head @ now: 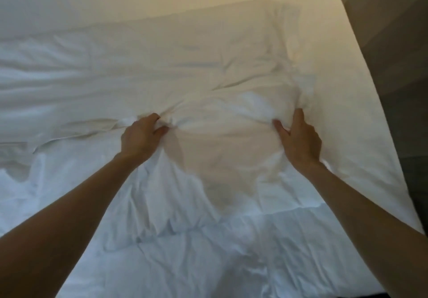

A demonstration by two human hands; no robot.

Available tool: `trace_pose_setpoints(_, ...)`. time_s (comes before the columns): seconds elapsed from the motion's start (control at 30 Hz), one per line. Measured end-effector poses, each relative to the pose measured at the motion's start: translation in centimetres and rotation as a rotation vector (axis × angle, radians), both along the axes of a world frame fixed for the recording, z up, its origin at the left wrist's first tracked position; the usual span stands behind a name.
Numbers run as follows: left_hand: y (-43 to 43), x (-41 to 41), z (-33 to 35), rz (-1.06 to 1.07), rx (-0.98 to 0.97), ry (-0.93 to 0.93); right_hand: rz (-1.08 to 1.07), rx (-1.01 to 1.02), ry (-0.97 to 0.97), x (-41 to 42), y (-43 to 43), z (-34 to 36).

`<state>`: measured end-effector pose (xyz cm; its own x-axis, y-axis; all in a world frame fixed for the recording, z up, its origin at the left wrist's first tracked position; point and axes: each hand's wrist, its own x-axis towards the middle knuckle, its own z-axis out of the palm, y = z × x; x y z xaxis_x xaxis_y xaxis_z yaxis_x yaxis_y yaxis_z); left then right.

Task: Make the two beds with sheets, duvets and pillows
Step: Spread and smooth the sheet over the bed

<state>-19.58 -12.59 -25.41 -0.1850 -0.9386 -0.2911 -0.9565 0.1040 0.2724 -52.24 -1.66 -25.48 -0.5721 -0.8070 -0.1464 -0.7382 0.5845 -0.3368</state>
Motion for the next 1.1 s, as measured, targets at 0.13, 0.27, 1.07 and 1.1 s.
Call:
trace_pose_setpoints(0.13,-0.1,-3.0,1.6,-0.016,-0.182,0.151,-0.081,-0.184,0.157,-3.6,2.2,1.4)
trace_pose_setpoints(0.27,-0.5,-6.4,-0.2,0.018,0.007,0.296,-0.123,0.059,-0.078,-5.4,1.8,-1.3)
trace_pose_setpoints(1.07,1.0,-10.2,-7.1,-0.092,0.144,-0.146,-0.235,0.269,-0.302,-8.2,-3.8,-7.6)
trace_pose_setpoints(1.1,1.0,-10.2,-7.3,-0.092,0.132,-0.146,-0.237,0.24,-0.283,-8.3,-4.2,-7.5)
